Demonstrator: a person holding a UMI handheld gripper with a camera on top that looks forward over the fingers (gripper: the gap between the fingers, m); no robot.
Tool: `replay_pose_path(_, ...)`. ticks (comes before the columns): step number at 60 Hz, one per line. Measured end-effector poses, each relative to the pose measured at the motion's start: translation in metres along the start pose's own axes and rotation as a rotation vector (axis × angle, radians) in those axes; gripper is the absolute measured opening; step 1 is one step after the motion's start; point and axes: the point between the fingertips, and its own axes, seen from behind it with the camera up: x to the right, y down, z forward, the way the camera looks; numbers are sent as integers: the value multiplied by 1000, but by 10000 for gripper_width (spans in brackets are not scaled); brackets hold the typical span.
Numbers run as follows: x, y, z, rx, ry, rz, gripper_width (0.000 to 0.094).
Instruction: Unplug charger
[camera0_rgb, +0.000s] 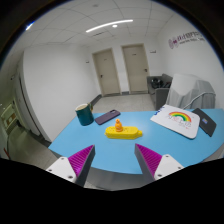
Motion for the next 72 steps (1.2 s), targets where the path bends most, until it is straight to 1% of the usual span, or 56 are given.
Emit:
replay_pose_path(7, -17, -5, 72, -7, 44, -21, 829)
replay_pose_path(8, -7, -6, 68, -9, 46, -20, 828)
replay_pose_path(14, 1, -13, 130, -3, 149, -30, 828)
replay_pose_path(19, 14, -25, 167, 21, 204, -6, 826)
replay_pose_path(24, 30, -27, 201, 18, 267, 2, 806)
replay_pose_path(27, 35, -27, 214, 16, 291, -5, 756)
replay_pose_path(28, 36, -27, 218, 20, 290, -10, 774)
replay_pose_path(29, 35, -28, 222, 26, 290, -16, 660)
replay_pose_path(30, 36, -28, 225, 30, 293, -24, 605)
replay_pose_path(32, 42, -25, 229, 24, 316, -45, 423)
replay_pose_path(33, 43, -27, 231, 36, 319, -56, 332)
replay_pose_path(34, 43, -29, 232, 47, 322, -64, 222)
replay_pose_path(37, 42, -28, 232, 52, 338, -88, 212)
replay_pose_path(40, 43, -29, 232, 64, 356, -94, 171)
replay_pose_path(42, 43, -29, 232, 67, 367, -90, 127)
replay_pose_path(43, 43, -30, 232, 69, 370, -90, 83)
replay_pose_path(44, 44, -30, 233, 67, 373, -86, 62)
replay_pose_path(51, 45, -32, 233, 48, 376, -63, 22)
replay_pose_path(54, 44, -37, 230, 36, 370, -63, 22)
replay_pose_path(55, 41, -45, 227, 53, 367, -65, 21)
replay_pose_path(58, 29, -86, 213, 142, 341, -98, 20)
replay_pose_path(59, 28, -101, 206, 172, 344, -115, 21)
replay_pose_path(61, 30, -126, 194, 203, 359, -147, 21)
replay_pose_path(66, 38, -170, 161, 259, 365, -146, 29)
replay_pose_path(69, 51, -179, 143, 267, 369, -129, 38)
replay_pose_path(72, 74, -176, 124, 249, 395, -117, 40)
